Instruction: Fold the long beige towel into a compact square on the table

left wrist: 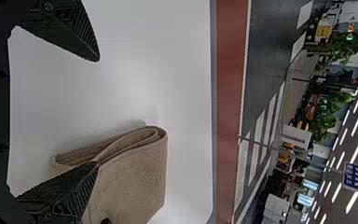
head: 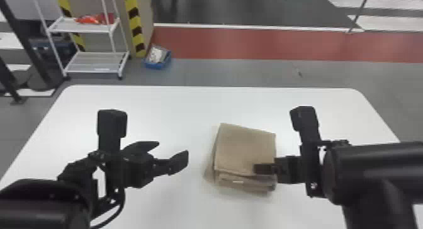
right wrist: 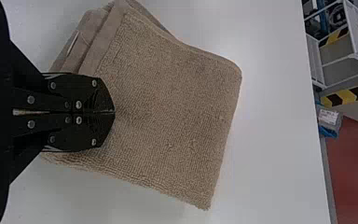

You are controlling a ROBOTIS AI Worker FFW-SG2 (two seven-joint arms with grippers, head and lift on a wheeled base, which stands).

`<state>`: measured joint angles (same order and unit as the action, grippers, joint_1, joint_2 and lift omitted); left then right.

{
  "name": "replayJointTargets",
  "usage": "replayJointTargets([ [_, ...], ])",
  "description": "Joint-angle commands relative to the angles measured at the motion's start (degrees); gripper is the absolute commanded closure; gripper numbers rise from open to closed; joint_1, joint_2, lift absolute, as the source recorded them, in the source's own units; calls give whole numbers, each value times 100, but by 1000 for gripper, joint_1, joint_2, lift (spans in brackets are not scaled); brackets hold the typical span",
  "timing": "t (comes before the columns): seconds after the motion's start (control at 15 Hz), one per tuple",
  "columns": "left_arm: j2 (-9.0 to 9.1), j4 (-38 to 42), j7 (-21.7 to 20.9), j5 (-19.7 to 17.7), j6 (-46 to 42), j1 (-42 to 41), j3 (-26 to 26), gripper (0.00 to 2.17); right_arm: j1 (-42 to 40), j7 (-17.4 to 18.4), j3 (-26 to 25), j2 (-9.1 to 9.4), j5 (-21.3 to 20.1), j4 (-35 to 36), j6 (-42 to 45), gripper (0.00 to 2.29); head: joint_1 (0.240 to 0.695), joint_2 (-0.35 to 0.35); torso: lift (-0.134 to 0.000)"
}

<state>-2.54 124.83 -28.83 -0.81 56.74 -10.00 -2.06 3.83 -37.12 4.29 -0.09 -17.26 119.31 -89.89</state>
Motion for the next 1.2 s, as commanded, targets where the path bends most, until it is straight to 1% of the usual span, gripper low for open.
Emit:
replayJointTargets([
  [0.0,8,-11,0,20,0,16,-40,97,-93,-6,-42,14,38,181,28,2125,695,-43,-124],
  [0.13,8,-11,0,29,0,16,-58,97,-57,-15,-60,14,56,207,98,2125,695,-46,-124],
  [0.33,-1,15,0,29,0,-2,-40,97,-101,-32,28,14,82,453,-19,2125,695,-48,-124],
  [0.67,-1,33,-9,46,18,-10,-75,97,-303,-217,81,14,100,664,-19,2125,695,-28,-124],
  [1.13,-19,42,-9,29,18,-45,-58,97,-585,-358,204,14,-164,620,-19,2125,695,-24,-124],
])
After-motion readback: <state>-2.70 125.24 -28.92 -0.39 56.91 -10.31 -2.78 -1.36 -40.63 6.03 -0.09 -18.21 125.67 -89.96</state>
